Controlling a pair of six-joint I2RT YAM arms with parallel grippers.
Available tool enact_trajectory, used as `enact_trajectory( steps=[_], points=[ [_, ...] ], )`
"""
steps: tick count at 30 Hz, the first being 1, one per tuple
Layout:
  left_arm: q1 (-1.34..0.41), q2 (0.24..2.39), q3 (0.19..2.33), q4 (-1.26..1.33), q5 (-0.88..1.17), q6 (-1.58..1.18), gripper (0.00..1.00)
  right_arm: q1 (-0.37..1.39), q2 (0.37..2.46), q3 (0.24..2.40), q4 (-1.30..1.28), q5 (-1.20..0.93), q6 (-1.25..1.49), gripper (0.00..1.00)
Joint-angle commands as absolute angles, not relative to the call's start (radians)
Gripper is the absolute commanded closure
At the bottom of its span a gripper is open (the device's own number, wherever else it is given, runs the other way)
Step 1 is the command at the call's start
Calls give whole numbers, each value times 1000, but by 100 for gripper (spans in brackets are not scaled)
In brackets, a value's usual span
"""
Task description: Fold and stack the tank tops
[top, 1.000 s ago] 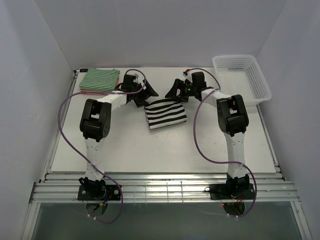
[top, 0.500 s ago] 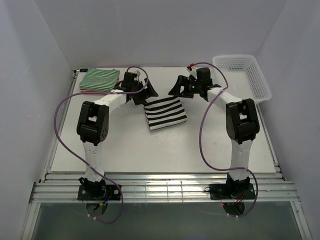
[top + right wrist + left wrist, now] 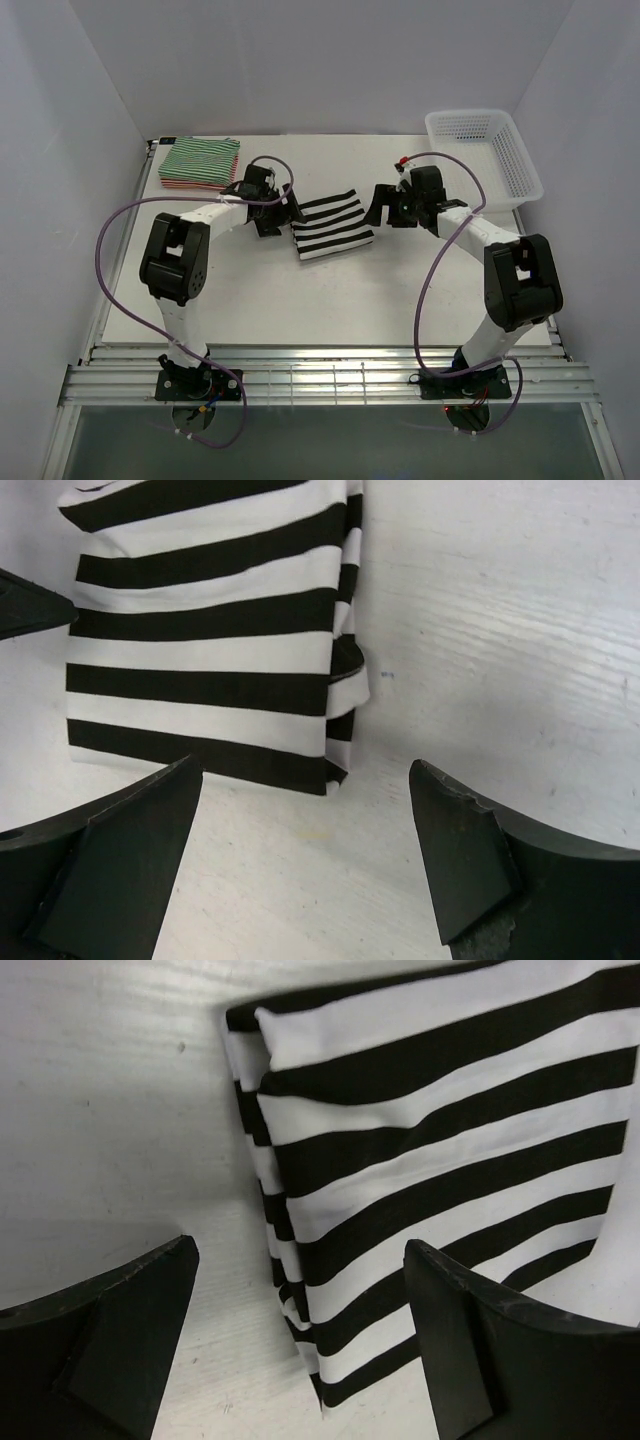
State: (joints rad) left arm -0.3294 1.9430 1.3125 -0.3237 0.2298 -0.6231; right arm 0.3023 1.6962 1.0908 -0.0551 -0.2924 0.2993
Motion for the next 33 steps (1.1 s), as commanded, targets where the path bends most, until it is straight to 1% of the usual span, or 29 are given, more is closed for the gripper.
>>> enact_trajectory(
  steps=[1, 3, 5, 6, 13, 15, 16, 17, 19, 20, 23, 25, 26, 28, 29, 31, 33],
  points=[
    [-342, 1927, 1286, -315, 273, -638, 7, 299, 1605, 1069, -70, -213, 256, 10],
    [-350, 1948, 1270, -314, 278, -641, 10, 299, 1574, 1052, -89, -186, 250, 10],
    [-364, 1965, 1264, -314, 288, -646, 18, 295, 1542, 1034, -94, -164, 242, 10],
    [-373, 1983, 1262, -318, 287, -647, 20, 293, 1533, 1029, -95, -163, 238, 10],
    [-388, 2084, 1307, -328, 242, -650, 47, 275, 1468, 1012, -120, -150, 219, 10],
    [-388, 2105, 1334, -347, 229, -638, 74, 270, 1448, 1011, -127, -144, 213, 10],
    [-388, 2126, 1374, -356, 224, -597, 84, 265, 1440, 1008, -129, -143, 209, 10],
    [-388, 2135, 1400, -370, 213, -565, 99, 264, 1425, 1006, -132, -138, 200, 10],
    [-388, 2155, 1496, -423, 178, -439, 100, 256, 1410, 1000, -140, -135, 187, 10],
    [-388, 2166, 1524, -443, 140, -334, 100, 253, 1395, 999, -141, -138, 172, 10],
    [-382, 2152, 1600, -472, 2, -113, 100, 249, 1364, 988, -155, -135, 134, 10],
    [-364, 2134, 1621, -466, -73, -17, 100, 247, 1347, 980, -164, -126, 103, 10],
    [-356, 2111, 1640, -466, -77, 71, 100, 247, 1333, 971, -164, -114, 97, 10],
    [-321, 2083, 1649, -448, -57, 145, 100, 245, 1316, 965, -164, -107, 78, 10],
    [-308, 2071, 1663, -446, -17, 184, 100, 247, 1313, 965, -164, -97, 75, 10],
    [-281, 2034, 1666, -443, 47, 343, 100, 247, 1309, 966, -170, -77, 66, 10],
    [-259, 2014, 1669, -414, 26, 444, 100, 247, 1305, 969, -193, -42, 58, 10]
  ],
)
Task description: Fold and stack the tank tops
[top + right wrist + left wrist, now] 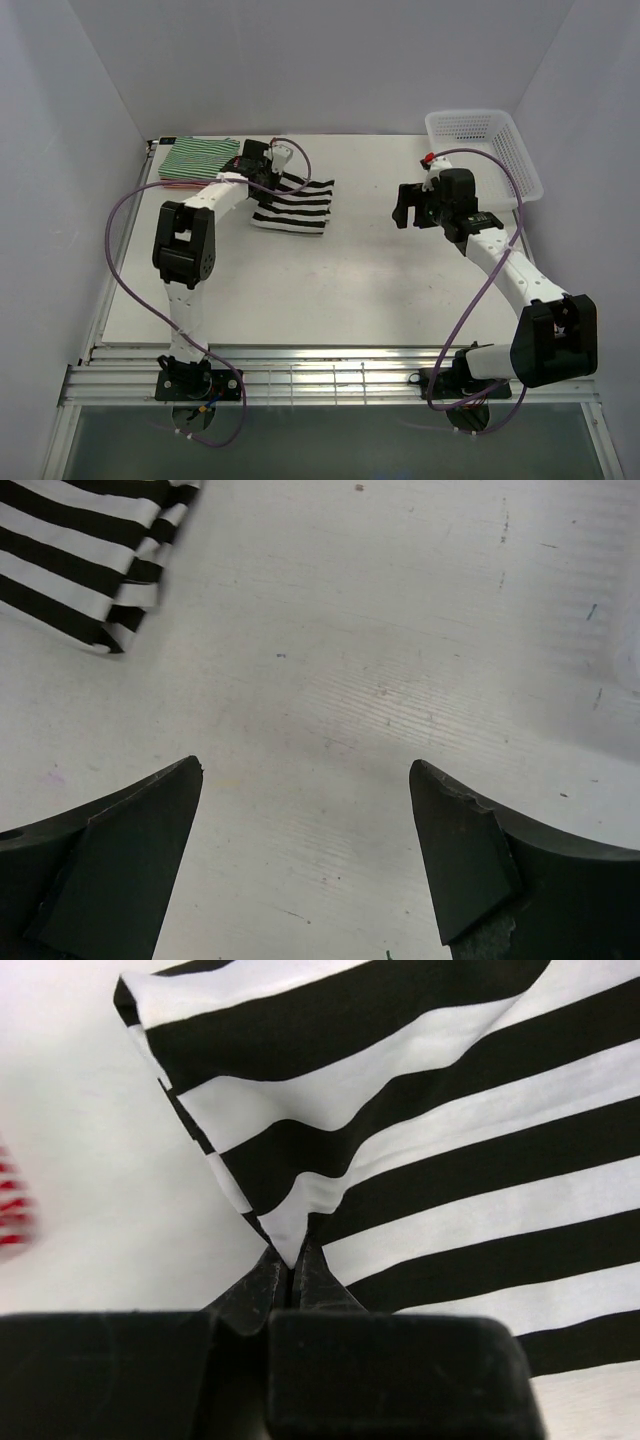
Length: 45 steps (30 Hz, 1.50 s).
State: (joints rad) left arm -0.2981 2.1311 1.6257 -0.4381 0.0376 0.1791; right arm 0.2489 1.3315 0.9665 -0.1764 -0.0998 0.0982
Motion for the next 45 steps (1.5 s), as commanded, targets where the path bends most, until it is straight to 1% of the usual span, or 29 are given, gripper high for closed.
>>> enact_trajectory(
  steps=[1, 5, 10, 13, 17, 23, 28, 37, 41, 45],
  points=[
    [-250, 2007, 1680, -411, 15, 498, 100, 247, 1304, 966, -195, -28, 55, 10],
    [-195, 2017, 1791, -445, 15, 564, 100, 245, 1301, 962, -196, 40, 51, 10],
    [-152, 2028, 1937, -494, 15, 638, 100, 247, 1310, 969, -199, 61, 51, 10],
    [-124, 2025, 1989, -526, 27, 681, 100, 245, 1321, 974, -205, 84, 52, 10],
    [-80, 2019, 2045, -537, 40, 664, 100, 247, 1327, 982, -209, 94, 57, 10],
    [-51, 1982, 2049, -515, 51, 638, 100, 245, 1330, 985, -215, 80, 69, 10],
    [-29, 1947, 2060, -517, 57, 557, 100, 247, 1324, 973, -210, 63, 81, 10],
    [-8, 1873, 2059, -540, 109, 525, 100, 247, 1324, 950, -184, 20, 103, 10],
    [-2, 1850, 2025, -548, 120, 526, 100, 247, 1330, 953, -189, 25, 104, 10],
    [54, 1855, 2005, -534, 118, 517, 100, 247, 1336, 956, -189, 41, 104, 10]
  ],
)
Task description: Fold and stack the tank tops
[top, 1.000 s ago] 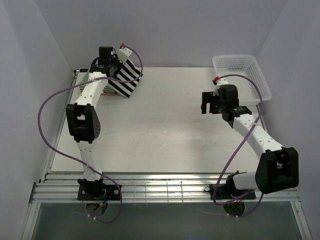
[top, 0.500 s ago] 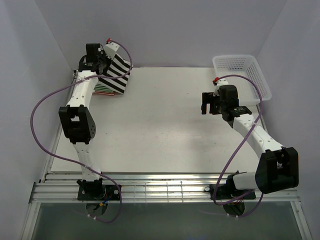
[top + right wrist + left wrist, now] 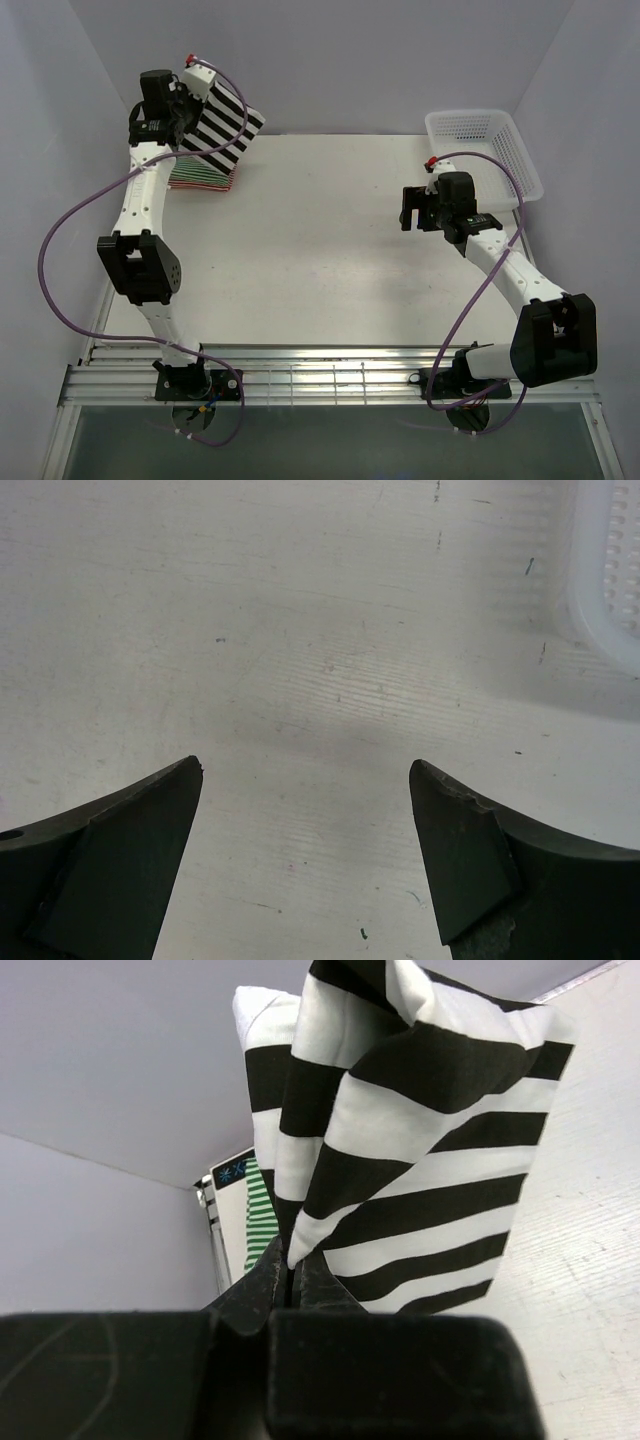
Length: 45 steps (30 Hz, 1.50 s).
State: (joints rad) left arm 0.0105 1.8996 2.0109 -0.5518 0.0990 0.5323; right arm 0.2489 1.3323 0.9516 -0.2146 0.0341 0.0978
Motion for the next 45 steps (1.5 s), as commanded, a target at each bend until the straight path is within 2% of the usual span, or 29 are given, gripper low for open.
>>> enact_trajectory(
  steps=[1, 14, 31, 32, 33, 34, 36, 37, 41, 45],
  points=[
    [58, 1861, 2003, -531, 123, 514, 100, 247, 1341, 957, -190, 47, 104, 10],
    [167, 2150, 2147, -497, 204, 422, 100, 247, 1413, 1000, -227, 146, 103, 10],
    [225, 2408, 2286, -425, 124, 262, 100, 248, 1480, 1037, -270, 175, 97, 10],
    [229, 2417, 2292, -422, 108, 252, 98, 247, 1485, 1040, -275, 175, 97, 10],
    [230, 2425, 2305, -423, 83, 238, 86, 248, 1492, 1045, -276, 175, 97, 10],
    [232, 2431, 2312, -423, 72, 226, 70, 247, 1494, 1046, -278, 175, 97, 10],
    [232, 2441, 2319, -423, 54, 192, 29, 247, 1503, 1051, -281, 173, 95, 10],
    [232, 2441, 2335, -422, 19, 178, 5, 247, 1503, 1058, -290, 170, 95, 10],
    [232, 2405, 2359, -422, -84, 74, 2, 247, 1487, 1072, -299, 149, 97, 10],
    [232, 2274, 2344, -422, -80, -76, 2, 247, 1421, 1071, -299, 117, 103, 10]
  ],
)
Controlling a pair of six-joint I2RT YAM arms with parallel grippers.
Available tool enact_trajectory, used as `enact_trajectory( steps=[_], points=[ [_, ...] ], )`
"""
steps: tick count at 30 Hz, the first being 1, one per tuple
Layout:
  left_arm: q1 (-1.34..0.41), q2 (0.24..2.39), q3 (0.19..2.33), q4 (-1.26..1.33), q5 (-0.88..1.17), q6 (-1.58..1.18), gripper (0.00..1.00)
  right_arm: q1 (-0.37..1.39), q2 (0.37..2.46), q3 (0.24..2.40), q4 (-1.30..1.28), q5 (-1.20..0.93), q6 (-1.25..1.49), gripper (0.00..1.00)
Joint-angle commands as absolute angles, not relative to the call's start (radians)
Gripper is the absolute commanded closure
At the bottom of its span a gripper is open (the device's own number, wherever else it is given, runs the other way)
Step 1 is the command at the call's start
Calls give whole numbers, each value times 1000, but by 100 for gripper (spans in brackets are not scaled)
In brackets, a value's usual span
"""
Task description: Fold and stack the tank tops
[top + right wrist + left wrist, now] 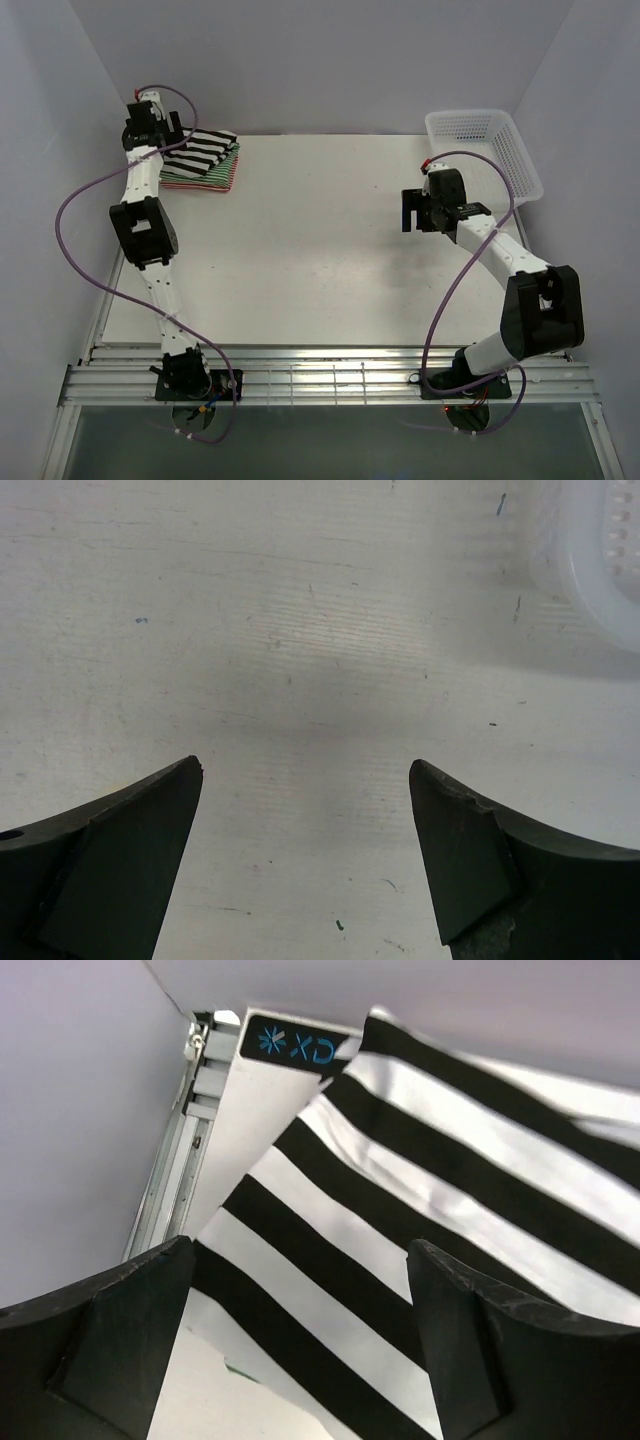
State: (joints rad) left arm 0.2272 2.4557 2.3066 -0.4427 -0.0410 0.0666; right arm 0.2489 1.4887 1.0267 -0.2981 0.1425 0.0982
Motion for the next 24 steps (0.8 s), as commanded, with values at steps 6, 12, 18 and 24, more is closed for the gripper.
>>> enact_trajectory(
  steps=[6, 12, 18, 24],
  points=[
    [226, 2116, 2239, -417, 44, -149, 2, 248, 1307, 1022, -313, 81, 130, 10],
    [132, 1780, 1758, -417, 54, -259, 2, 248, 1123, 898, -275, 80, 212, 10],
    [-21, 1306, 1137, -233, 81, -503, 2, 245, 971, 815, -276, 140, 267, 10],
    [-55, 1137, 942, -278, 100, -540, 2, 247, 873, 770, -268, 153, 264, 10]
  ],
)
